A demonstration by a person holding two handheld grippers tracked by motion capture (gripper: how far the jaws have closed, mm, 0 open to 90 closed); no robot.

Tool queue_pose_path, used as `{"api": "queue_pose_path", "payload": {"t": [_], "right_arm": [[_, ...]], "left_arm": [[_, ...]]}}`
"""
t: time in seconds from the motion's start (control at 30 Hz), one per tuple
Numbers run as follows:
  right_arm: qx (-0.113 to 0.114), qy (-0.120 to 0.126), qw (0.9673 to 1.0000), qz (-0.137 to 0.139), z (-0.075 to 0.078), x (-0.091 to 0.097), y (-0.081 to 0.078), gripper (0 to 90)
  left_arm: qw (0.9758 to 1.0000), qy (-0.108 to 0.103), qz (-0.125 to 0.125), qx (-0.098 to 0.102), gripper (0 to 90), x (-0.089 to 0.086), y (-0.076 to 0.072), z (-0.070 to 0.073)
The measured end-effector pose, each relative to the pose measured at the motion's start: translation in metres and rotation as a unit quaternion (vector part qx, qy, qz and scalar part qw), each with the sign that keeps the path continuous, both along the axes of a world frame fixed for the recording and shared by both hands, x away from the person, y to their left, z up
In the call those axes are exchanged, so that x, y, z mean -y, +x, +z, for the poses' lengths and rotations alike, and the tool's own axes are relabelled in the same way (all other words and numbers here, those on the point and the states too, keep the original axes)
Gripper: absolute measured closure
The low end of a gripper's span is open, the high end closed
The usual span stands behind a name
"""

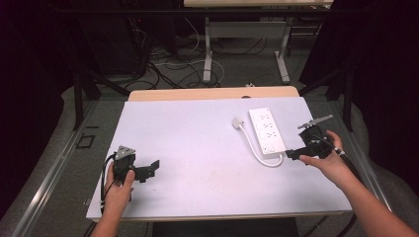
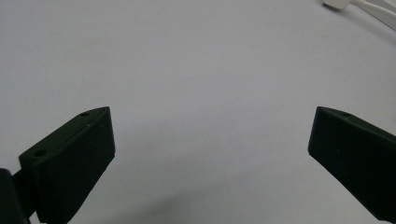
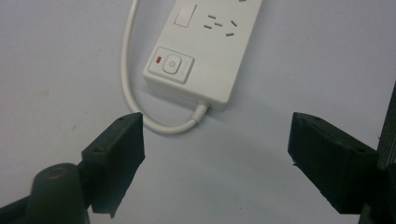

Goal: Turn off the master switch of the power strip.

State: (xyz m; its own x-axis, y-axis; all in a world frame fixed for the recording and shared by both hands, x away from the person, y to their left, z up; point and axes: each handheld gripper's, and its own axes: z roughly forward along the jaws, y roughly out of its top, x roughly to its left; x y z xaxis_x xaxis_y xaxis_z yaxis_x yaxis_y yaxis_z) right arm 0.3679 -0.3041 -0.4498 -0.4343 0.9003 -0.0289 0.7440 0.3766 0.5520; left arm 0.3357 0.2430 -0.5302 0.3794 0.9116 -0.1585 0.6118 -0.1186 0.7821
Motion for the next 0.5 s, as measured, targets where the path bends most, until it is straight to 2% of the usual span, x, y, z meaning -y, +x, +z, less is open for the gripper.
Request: {"api": "queue_pose_path", "payload": {"t": [0.2,0.3,0.5], "right_arm": [[0.002,-0.004,1.0000,0.007,0.009,-0.005,0.007,27.4],[0.008,-0.004,0.9999,0.005,0.011,-0.008,0.009,29.2],[0.006,0.001,0.9999,0.011,0.017,-0.013,0.018,31.9]], "left_arm": [[1.0000,0.001,0.001,0.001,0.5,0.000,0.000,0.000],[1.0000,0.001,0.001,0.001,0.5,0.000,0.000,0.000],[1.0000,0.002,0.000,0.001,0.5,-0.001,0.000,0.000]]}}
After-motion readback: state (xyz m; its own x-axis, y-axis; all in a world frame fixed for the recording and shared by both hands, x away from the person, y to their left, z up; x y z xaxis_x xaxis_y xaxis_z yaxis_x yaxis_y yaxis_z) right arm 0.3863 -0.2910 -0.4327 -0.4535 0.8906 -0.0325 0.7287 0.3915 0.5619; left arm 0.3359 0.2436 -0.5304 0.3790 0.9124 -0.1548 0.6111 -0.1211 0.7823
